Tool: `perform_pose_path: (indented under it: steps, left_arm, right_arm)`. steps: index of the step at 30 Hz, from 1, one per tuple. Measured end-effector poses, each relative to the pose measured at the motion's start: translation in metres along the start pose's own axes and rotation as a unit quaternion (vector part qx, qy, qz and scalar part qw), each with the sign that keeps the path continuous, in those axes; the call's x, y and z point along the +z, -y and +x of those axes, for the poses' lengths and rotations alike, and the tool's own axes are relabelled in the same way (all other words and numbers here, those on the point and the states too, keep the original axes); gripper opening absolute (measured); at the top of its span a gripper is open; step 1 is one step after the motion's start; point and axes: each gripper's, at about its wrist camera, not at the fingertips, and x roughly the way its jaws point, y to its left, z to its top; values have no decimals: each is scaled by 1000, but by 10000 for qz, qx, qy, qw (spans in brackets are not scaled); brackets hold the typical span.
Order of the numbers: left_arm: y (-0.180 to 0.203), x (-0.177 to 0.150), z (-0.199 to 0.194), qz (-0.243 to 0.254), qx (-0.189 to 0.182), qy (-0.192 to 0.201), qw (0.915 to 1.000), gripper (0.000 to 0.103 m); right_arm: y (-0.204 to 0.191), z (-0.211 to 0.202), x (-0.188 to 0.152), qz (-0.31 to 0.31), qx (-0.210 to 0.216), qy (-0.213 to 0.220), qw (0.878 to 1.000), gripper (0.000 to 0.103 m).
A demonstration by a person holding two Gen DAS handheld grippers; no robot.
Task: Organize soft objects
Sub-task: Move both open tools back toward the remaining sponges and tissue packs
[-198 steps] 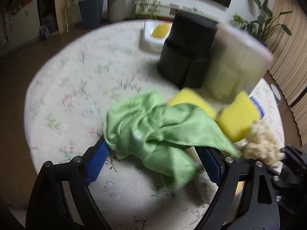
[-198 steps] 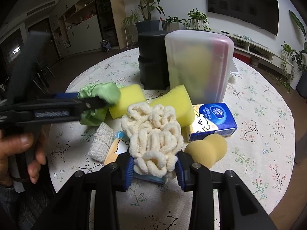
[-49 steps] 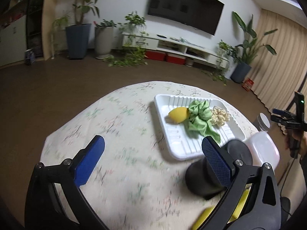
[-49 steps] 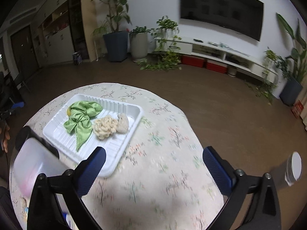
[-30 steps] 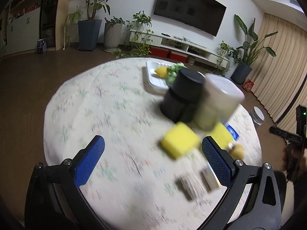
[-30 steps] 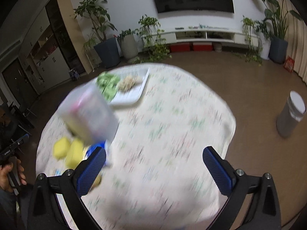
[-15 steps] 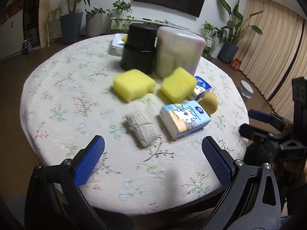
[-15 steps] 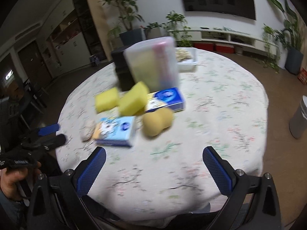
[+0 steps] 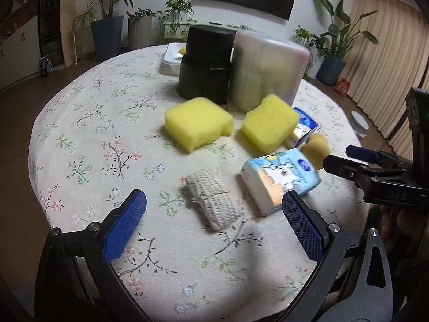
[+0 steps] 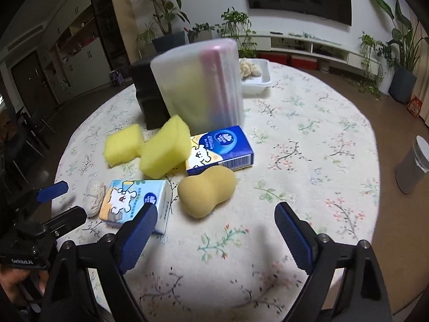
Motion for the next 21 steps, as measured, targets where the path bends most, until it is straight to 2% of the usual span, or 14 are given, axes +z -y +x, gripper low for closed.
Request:
perform_pose_path:
  steps: [13, 21]
  left_arm:
    - [-9, 1, 21, -133, 138, -260, 9995, 103]
    - [-7, 9, 31, -108, 369, -342, 9987, 102]
  right_arm:
    - [4, 27, 7, 4, -14, -105, 9999, 91]
    - [3, 35, 7, -92, -83, -193, 9997, 86]
